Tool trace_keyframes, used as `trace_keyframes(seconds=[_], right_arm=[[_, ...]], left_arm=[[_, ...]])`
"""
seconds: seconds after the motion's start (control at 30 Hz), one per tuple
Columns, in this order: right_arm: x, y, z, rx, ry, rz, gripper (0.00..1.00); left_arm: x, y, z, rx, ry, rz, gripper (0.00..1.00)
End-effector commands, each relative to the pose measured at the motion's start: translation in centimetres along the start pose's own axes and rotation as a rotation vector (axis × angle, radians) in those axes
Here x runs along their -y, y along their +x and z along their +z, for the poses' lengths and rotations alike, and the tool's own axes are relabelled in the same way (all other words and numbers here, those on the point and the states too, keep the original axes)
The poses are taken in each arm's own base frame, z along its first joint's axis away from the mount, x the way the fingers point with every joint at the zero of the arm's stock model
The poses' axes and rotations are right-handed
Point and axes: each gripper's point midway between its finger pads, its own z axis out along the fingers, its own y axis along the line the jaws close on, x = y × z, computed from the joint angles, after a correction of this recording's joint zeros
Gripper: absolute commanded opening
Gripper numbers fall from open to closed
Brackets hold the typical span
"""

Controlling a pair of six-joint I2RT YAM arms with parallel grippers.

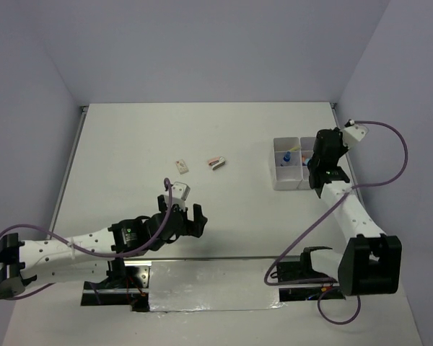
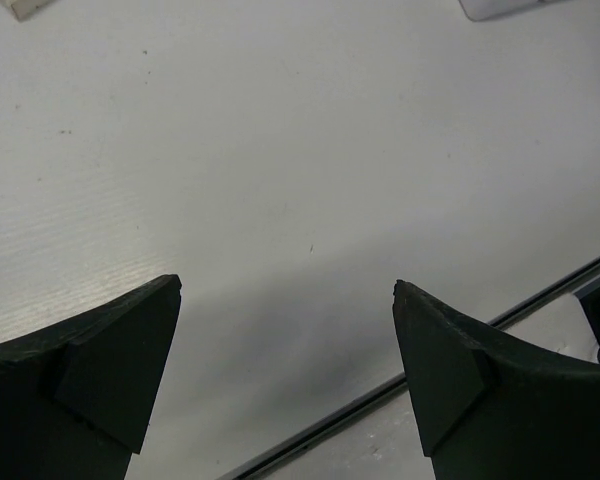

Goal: Sort the stationery into containers
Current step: Place the pen in the storage box.

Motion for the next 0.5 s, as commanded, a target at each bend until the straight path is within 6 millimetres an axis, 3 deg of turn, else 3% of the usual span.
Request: trace_keyframes(seconds=[0.0,0.1,0.2,0.27,0.33,0.4,0.47], right_arm=[[-0.8,-1.2,1.8,0.054,0.022,0.029,0.00],[0.1,0.2,3.9,0.025,0.091,0.003,0.00],[0.3,1.0,4.3,0.004,0.116,0.003,0.01],[0.5,1.5,4.3,0.000,0.124,0.016,0.11],[0.7,2.1,4.3,-0.014,0.125,0.004,0.39],[0.7,2.2,4.5,-0.032,0.140,0.006,0.77],[0.6,2.7,4.4,-0.065,0.137,0.000,0.82]], left_arm=[[0.5,0.1,-0.4,0.004,0.048,-0.020,0.99],[0.5,0.2,-0.6,0.001,0.055,-0.017,0.99],[0.4,0.2,-0.8,-0.003,0.056,-0.011,0.99],[0.2,0.1,-0.8,0.006,0.051,-0.014,0.99],[0.1,-0.1,-0.9,0.015,0.047,-0.021,0.99],[-0.1,-0.2,-0.8,0.020,0.032,-0.033,0.99],[-0.6,-0.6,-0.8,0.031,-0.005,-0.048,0.99]])
